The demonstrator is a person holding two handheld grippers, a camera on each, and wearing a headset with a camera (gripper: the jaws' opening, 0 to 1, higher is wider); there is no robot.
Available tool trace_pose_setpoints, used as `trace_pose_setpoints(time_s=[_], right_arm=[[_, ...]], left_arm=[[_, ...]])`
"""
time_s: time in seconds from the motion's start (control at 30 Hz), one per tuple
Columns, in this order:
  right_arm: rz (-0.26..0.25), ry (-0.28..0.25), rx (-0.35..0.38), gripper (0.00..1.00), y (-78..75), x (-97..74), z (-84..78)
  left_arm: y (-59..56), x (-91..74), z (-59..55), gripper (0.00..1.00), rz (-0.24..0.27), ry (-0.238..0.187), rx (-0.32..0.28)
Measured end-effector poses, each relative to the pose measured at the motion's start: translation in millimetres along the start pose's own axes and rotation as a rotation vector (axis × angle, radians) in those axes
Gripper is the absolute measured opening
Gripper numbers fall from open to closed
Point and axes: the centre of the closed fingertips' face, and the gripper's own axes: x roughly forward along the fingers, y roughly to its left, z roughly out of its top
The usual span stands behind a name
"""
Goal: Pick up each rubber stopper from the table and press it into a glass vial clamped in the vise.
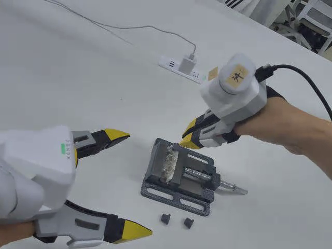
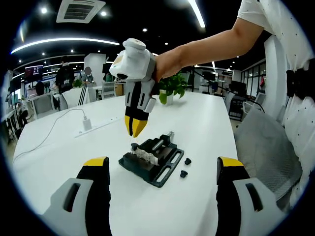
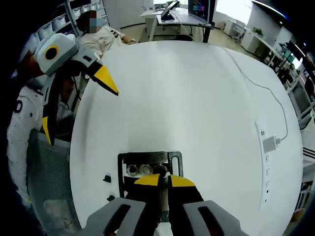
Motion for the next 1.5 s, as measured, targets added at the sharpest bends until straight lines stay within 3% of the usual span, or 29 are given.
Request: trace_pose_setpoints(time_s=[0.37, 0.8, 1.5], right_arm=[[0.019, -0.038, 0.011, 0.00, 0.1, 13.1, 7.1], [0.038, -0.021, 0.006, 0.00, 7.9, 22.2, 5.5], [0.043, 0.012, -0.015, 0.00, 14.8, 20.1, 9.1]], left_arm=[[2.4, -0.7, -1.6, 0.89, -0.003, 0.002, -0.001], [5.7, -1.1, -2.6, 0.89, -0.001, 0.002, -0.006], [6.6, 1.2, -1.1, 0.88, -0.002, -0.011, -0.010]])
